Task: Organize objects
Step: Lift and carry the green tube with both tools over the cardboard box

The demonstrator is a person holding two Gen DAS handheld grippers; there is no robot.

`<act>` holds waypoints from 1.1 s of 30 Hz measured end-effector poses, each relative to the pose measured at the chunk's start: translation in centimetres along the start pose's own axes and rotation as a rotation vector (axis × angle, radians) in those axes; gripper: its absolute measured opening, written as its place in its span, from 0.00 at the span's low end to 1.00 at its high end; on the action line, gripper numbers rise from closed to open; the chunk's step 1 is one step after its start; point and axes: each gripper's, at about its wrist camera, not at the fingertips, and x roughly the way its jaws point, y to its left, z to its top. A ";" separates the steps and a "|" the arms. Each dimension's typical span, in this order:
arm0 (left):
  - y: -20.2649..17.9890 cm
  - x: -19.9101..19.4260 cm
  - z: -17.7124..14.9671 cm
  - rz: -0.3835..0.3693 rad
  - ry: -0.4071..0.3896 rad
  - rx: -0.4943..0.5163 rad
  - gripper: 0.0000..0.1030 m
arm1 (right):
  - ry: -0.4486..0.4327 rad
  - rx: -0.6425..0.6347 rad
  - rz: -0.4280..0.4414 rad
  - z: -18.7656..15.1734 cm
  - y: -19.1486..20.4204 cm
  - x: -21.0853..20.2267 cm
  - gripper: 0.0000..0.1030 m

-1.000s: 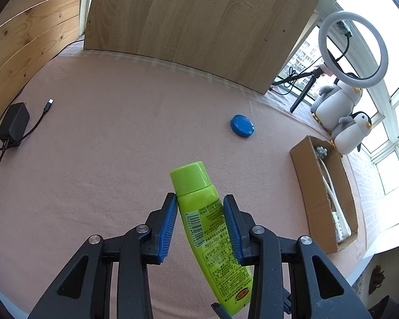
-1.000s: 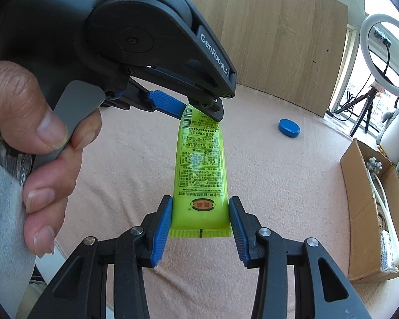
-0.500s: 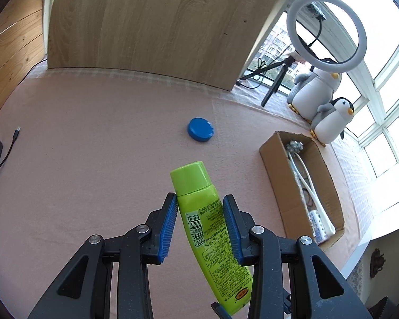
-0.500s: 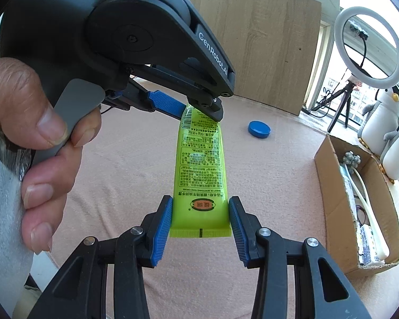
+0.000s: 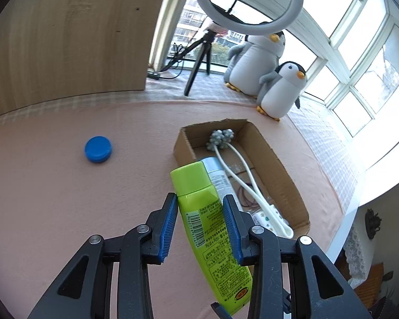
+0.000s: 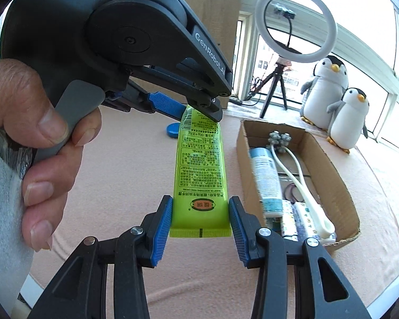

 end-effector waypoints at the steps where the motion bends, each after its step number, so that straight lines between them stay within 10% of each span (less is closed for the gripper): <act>1: -0.8 0.5 0.3 -0.009 0.005 0.015 0.37 | -0.001 0.012 -0.013 0.0 -0.7 -0.1 0.37; 15: -10.0 5.7 3.0 -0.028 0.008 0.174 0.38 | -0.017 0.136 -0.138 -0.7 -8.0 -0.3 0.38; 20: -11.6 3.3 3.7 0.082 -0.144 0.249 0.83 | 0.012 0.162 -0.178 -0.9 -10.0 1.2 0.39; 33: -10.0 -3.3 4.4 0.097 -0.269 0.275 0.91 | -0.038 0.199 -0.171 -0.4 -10.0 0.1 0.51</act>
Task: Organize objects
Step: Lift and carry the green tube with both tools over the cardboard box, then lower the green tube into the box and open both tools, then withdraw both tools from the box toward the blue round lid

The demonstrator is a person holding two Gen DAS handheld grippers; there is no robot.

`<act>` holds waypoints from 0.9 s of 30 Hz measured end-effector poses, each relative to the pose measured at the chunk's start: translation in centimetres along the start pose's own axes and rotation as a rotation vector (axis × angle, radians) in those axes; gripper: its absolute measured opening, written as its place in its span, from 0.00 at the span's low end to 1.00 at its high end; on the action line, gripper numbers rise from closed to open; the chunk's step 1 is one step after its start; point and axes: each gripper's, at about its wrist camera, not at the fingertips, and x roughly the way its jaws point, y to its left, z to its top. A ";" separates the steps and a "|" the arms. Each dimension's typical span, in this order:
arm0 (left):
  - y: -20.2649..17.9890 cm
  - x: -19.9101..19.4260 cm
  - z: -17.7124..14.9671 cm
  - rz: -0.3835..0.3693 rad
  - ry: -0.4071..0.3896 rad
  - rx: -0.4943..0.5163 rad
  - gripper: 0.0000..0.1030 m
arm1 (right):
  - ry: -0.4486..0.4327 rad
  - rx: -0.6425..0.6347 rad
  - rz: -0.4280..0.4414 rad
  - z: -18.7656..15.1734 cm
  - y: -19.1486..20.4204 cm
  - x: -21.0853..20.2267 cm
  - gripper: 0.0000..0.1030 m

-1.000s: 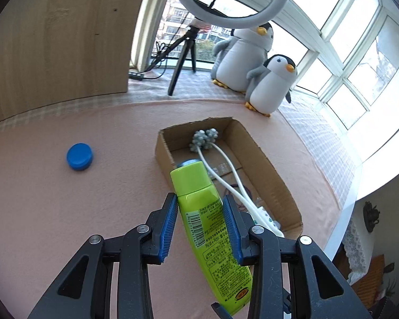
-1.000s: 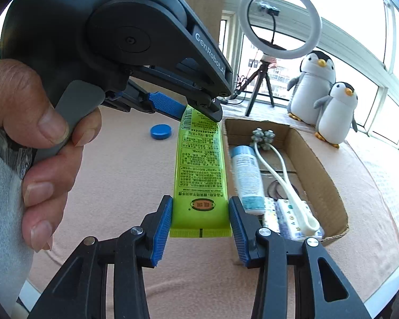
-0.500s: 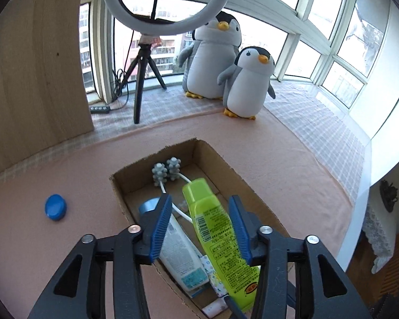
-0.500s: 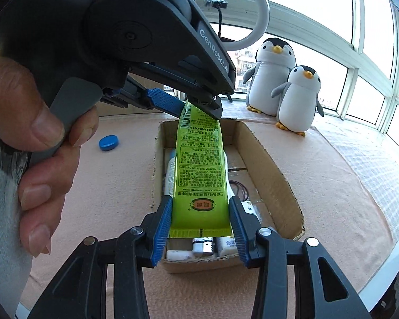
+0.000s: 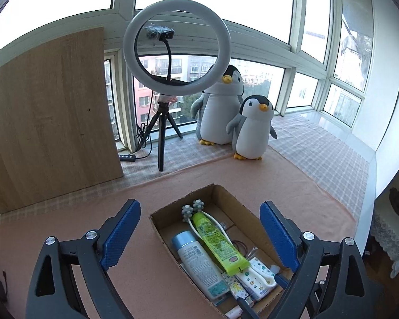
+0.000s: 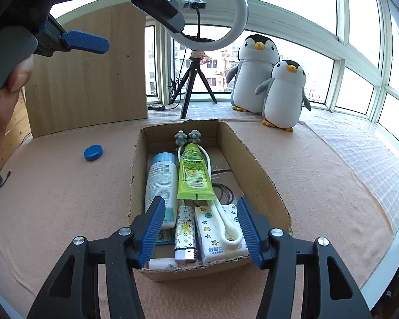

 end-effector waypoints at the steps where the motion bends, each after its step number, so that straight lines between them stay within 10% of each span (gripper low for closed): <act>1: 0.4 -0.2 0.0 0.006 -0.002 -0.006 0.91 | 0.000 -0.008 0.007 0.1 0.4 0.0 0.51; 13: 8.4 -3.7 -2.7 0.133 0.000 -0.105 0.94 | 0.007 -0.099 0.106 1.0 5.8 0.4 0.51; 27: 26.3 -11.9 -15.8 0.462 0.086 -0.390 0.99 | 0.097 -0.198 0.352 1.1 15.7 5.4 0.63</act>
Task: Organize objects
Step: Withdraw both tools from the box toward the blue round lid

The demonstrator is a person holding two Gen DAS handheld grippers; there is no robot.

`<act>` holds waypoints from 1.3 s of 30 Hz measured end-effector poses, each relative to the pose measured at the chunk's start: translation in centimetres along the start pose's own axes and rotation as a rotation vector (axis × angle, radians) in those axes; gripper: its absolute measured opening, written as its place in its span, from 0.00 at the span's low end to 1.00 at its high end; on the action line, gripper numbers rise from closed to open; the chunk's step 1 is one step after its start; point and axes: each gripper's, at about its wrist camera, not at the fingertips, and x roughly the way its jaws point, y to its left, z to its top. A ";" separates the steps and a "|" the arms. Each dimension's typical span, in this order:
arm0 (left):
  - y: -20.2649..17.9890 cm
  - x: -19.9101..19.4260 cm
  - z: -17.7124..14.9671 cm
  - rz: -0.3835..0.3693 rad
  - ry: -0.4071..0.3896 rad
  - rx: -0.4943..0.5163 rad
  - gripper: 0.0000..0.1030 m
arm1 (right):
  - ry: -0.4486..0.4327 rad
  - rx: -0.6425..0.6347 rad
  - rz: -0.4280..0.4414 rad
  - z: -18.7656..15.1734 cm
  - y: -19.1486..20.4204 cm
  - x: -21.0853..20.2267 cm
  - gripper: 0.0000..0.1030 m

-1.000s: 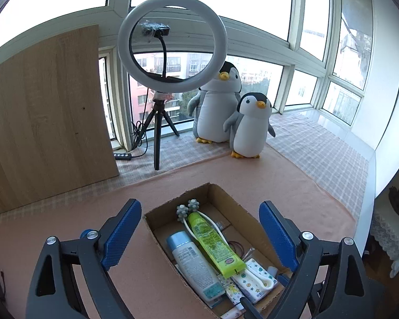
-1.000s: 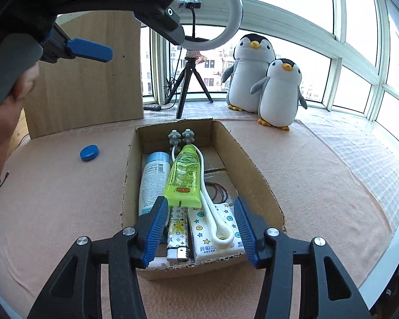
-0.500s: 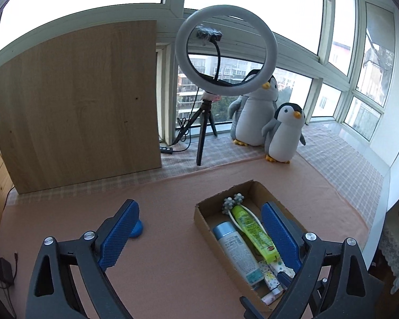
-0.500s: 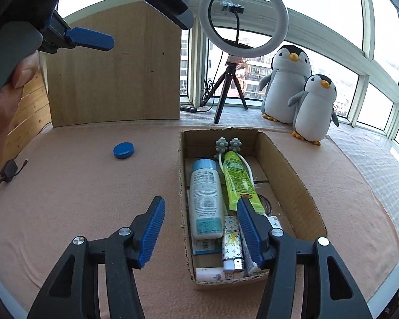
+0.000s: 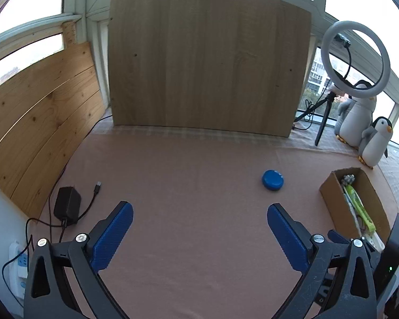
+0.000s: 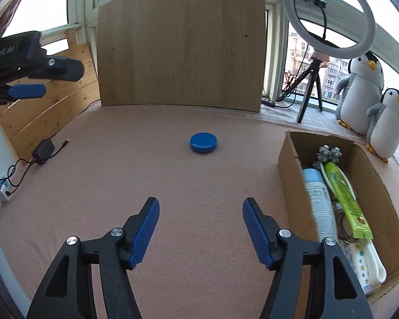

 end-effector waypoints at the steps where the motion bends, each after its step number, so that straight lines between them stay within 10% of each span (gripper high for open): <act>1: 1.3 -0.1 -0.7 0.009 0.008 -0.021 0.99 | 0.017 0.006 0.014 0.1 0.2 1.0 0.64; 7: 7.2 0.1 -5.5 0.035 0.083 -0.132 0.99 | 0.202 0.020 0.001 1.0 -0.4 9.1 0.69; 17: 11.7 -0.5 -8.6 0.049 0.112 -0.229 0.99 | 0.194 -0.026 -0.042 7.1 -1.4 15.9 0.67; 21: 12.8 -1.0 -9.1 0.062 0.114 -0.252 0.99 | 0.193 -0.047 -0.036 8.0 -1.5 16.6 0.47; 29: 13.7 -0.2 -10.4 0.026 0.146 -0.248 0.99 | 0.207 -0.123 0.052 6.2 0.9 14.7 0.41; 39: 9.4 1.7 -13.0 -0.187 0.170 -0.107 0.99 | 0.241 -0.391 0.294 -5.7 13.1 3.1 0.41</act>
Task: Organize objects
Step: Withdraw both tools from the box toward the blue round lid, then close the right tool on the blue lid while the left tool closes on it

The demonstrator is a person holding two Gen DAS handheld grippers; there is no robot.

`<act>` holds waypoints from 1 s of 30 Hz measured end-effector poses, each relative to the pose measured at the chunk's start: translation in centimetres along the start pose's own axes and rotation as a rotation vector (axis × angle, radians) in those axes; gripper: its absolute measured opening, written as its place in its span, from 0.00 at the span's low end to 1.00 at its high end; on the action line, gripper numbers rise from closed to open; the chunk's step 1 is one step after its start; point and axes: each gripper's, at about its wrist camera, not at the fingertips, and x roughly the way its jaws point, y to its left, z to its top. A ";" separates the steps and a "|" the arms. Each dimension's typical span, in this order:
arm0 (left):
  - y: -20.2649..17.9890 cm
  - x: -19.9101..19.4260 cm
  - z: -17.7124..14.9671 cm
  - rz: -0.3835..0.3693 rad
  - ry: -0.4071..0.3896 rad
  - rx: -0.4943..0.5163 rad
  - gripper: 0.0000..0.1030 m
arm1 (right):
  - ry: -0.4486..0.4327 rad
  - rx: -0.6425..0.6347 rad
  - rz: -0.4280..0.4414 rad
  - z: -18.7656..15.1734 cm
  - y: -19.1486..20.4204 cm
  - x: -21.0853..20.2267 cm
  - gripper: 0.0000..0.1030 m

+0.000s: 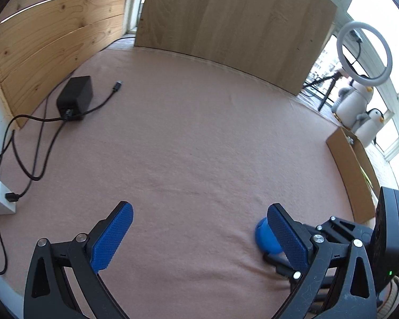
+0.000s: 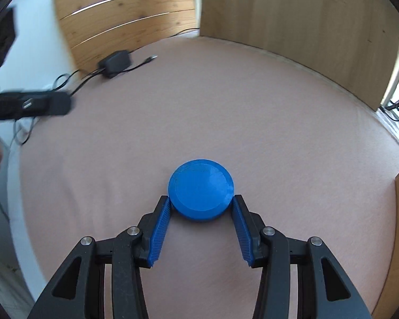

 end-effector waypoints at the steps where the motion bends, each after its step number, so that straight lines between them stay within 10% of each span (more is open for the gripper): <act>1: -0.5 0.2 -0.4 -0.024 0.000 0.024 0.99 | -0.001 -0.026 0.002 -0.6 1.3 -0.3 0.41; 10: -3.7 1.2 -3.2 -0.137 -0.006 0.217 0.99 | -0.018 -0.035 0.019 -2.2 1.7 -1.4 0.53; 19: -8.5 2.6 -6.3 -0.100 -0.017 0.484 0.88 | 0.006 0.230 0.069 -2.8 -5.0 -3.6 0.57; 30: -9.9 4.6 -6.9 -0.103 0.024 0.543 0.65 | 0.169 -0.074 0.231 2.4 -0.7 0.4 0.57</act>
